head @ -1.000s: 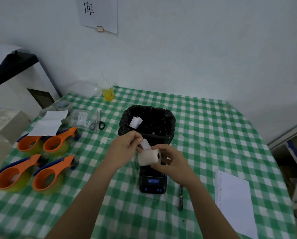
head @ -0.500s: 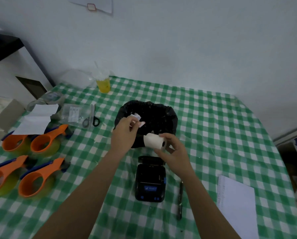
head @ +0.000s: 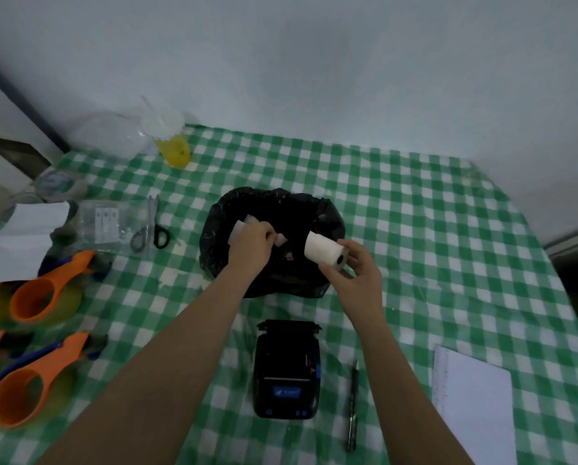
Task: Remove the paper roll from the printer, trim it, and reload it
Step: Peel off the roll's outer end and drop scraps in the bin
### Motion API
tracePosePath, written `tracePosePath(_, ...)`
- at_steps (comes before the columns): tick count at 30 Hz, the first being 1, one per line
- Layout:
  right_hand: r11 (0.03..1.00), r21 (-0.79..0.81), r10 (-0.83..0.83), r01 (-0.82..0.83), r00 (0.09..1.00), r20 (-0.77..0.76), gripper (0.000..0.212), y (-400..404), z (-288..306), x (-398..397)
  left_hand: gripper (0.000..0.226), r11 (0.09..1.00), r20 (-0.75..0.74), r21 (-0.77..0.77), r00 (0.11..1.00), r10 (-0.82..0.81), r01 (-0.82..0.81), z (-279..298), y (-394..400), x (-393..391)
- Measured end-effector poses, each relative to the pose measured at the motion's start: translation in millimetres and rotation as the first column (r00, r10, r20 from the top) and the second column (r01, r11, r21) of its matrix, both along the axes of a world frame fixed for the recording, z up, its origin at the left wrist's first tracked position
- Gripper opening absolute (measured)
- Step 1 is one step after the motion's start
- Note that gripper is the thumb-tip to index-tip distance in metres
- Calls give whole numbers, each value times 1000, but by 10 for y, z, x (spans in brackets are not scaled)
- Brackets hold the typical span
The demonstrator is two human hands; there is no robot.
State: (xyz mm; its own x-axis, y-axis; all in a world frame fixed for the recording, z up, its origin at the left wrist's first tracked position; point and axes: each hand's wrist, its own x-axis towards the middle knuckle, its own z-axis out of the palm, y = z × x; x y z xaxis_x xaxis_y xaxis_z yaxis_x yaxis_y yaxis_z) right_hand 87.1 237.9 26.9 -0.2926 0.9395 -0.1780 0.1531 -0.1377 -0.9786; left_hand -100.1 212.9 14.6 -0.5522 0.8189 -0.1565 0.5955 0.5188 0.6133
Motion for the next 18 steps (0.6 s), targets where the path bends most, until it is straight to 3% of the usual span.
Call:
tracePosePath(7, 1000, -25, -3, 2, 1000, -10, 39, 17, 29, -42, 25, 996, -85, -28, 993, -87, 85, -185, 47, -113)
tracePosePath(11, 999, -32, 22, -24, 998, -53, 38, -60, 136, -37, 22, 995, -35, 68, 997, -64, 66, -47, -7, -81)
tracePosePath(15, 996, -58, 66, -72, 992, -107, 37, -190, 266, 28, 30, 979, 252, 204, 965, -64, 12, 359, -208, 93)
tracePosePath(18, 983, -146, 89, -115, 981, -175, 36, -333, 331, 102, 34, 973, 547, 225, 819, -173, 55, 616, -466, 230)
